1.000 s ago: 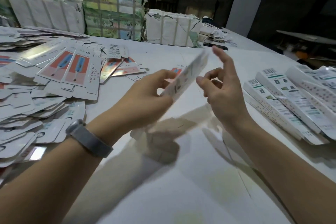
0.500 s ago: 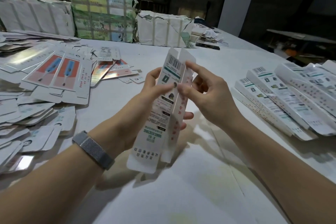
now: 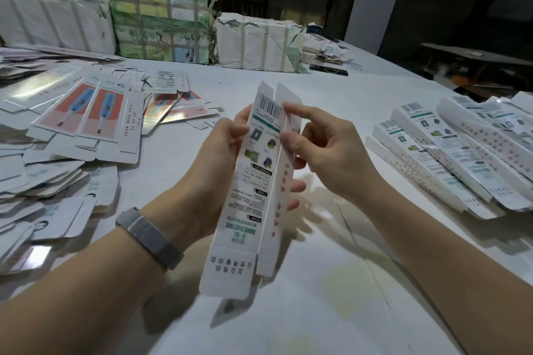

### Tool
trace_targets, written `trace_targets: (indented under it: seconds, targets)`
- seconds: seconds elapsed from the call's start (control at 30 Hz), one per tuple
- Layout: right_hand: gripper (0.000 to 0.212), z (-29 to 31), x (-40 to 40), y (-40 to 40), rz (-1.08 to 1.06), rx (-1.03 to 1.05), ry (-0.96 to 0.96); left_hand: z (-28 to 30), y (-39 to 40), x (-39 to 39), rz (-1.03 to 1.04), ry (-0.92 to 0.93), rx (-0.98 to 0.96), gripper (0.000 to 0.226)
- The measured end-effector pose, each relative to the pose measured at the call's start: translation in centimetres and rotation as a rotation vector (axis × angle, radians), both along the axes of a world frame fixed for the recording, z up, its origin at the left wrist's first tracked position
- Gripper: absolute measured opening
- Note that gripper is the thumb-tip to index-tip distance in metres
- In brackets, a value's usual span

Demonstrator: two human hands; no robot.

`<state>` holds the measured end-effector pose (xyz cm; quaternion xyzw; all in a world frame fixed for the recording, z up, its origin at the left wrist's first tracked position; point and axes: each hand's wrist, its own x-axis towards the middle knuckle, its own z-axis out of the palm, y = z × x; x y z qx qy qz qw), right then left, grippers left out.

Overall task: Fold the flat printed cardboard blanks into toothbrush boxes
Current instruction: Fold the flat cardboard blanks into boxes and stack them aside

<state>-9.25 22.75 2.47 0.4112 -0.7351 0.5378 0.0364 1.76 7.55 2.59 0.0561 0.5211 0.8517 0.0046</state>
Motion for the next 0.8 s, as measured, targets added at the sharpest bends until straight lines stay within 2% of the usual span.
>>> trace_targets:
  seconds: [0.17,0.23,0.3,0.37,0.5,0.53,0.6,0.7,0.8]
  targets:
    - [0.013,0.5,0.2,0.1,0.024,0.015,-0.06,0.2,0.1,0.6,0.006,0.059,-0.186,0.038]
    - [0.003,0.8,0.2,0.1,0.023,0.019,-0.078,0.5,0.2,-0.6,0.109,0.093,-0.368,0.031]
    - [0.014,1.2,0.0,0.3,-0.001,0.013,-0.105,-1.0,-0.3,-1.7,0.184,0.263,-0.623,0.034]
    - [0.025,1.8,-0.3,0.6,-0.032,0.032,-0.114,-1.2,0.1,-3.5,0.285,0.239,-0.642,0.043]
    - [0.029,2.6,-0.6,1.4,-0.104,0.146,0.028,-1.8,-0.1,-5.2,0.349,0.223,-0.791,0.042]
    - [0.03,2.7,-0.6,1.5,-0.114,0.166,0.052,-2.0,-0.1,-4.5,0.334,0.241,-0.787,0.037]
    - [0.029,3.0,-0.6,1.7,-0.103,0.155,0.048,-2.1,0.4,-3.2,0.248,0.21,-0.637,0.028]
    - [0.027,2.8,-0.4,1.5,-0.046,0.071,0.025,-1.2,1.5,-1.7,0.149,0.037,-0.344,0.041]
    - [0.025,2.2,0.1,1.0,-0.004,-0.012,0.029,-0.7,1.3,0.0,0.049,-0.001,-0.26,0.042]
